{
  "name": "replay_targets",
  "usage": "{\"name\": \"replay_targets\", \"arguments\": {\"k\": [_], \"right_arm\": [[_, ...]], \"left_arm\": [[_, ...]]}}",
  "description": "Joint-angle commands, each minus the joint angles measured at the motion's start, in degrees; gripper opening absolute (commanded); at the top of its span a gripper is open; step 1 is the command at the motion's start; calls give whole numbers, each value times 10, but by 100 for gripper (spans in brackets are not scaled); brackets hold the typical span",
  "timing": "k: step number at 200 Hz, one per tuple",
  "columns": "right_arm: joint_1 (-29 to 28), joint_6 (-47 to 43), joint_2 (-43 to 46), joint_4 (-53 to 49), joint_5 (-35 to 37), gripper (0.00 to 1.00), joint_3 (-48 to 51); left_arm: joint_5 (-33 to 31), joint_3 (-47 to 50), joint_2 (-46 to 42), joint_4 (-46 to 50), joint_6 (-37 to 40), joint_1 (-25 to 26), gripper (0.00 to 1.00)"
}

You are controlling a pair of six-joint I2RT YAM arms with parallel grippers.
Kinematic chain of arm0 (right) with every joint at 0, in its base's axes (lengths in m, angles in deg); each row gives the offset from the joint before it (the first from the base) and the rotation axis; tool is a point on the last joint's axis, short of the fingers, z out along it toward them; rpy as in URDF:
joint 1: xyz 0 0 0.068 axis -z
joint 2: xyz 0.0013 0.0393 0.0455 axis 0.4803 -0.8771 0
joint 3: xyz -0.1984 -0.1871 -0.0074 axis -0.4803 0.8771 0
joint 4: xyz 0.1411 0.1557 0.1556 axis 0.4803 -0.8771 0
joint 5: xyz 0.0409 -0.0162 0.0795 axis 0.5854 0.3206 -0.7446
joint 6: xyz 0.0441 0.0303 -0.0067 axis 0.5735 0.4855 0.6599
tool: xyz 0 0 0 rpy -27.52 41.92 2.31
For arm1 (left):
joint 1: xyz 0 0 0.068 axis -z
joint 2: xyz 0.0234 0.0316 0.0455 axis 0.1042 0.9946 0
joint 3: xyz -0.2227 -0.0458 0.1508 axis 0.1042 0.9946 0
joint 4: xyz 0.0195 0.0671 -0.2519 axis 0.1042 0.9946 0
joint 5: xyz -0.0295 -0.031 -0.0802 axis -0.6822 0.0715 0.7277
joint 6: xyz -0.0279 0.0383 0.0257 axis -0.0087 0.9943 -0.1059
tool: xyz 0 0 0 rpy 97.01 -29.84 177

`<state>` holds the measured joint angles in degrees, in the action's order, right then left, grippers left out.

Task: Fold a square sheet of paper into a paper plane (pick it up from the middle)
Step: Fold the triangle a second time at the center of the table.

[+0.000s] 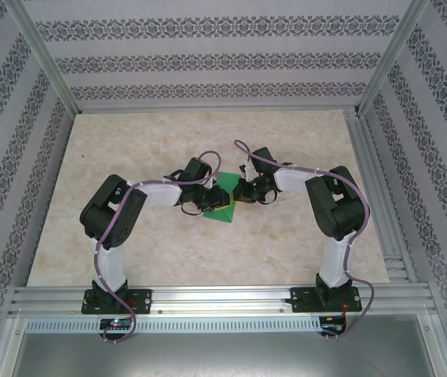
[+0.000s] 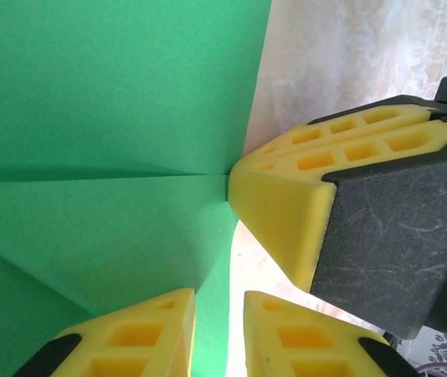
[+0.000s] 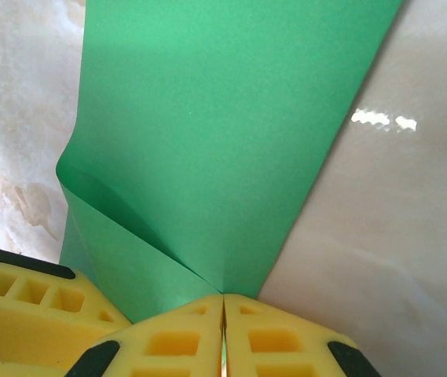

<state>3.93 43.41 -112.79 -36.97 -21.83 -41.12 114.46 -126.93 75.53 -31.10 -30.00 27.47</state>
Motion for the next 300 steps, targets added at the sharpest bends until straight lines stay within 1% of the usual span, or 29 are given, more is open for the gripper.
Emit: {"name": "replay_targets", "arguments": {"k": [1,67,109,146,175,196,245,300], "right_arm": [[-7,-7,-4,6,5,10,-7],[-7,-11,-12,11,2,12,-13],[-8,-11,-16,-1,16,13,-16],[-9,-12,-17,-7,22,12,-20],[-11,-13,-21,-13,28,8,-22],[-11,-14,-23,-16,33,9,-23],[-11,-10,-11,-23,46,14,-26],[-9,6,53,-24,77,21,-10]], "left_arm": [[-12,-13,10,21,11,6,24],[-14,-14,10,26,11,6,24],[-16,-16,14,31,10,6,24],[-16,-18,20,36,8,6,23],[-15,-19,20,38,10,6,23],[-14,-21,21,39,10,6,23],[-12,-23,26,43,13,6,23],[-20,-24,30,57,17,6,21]]}}
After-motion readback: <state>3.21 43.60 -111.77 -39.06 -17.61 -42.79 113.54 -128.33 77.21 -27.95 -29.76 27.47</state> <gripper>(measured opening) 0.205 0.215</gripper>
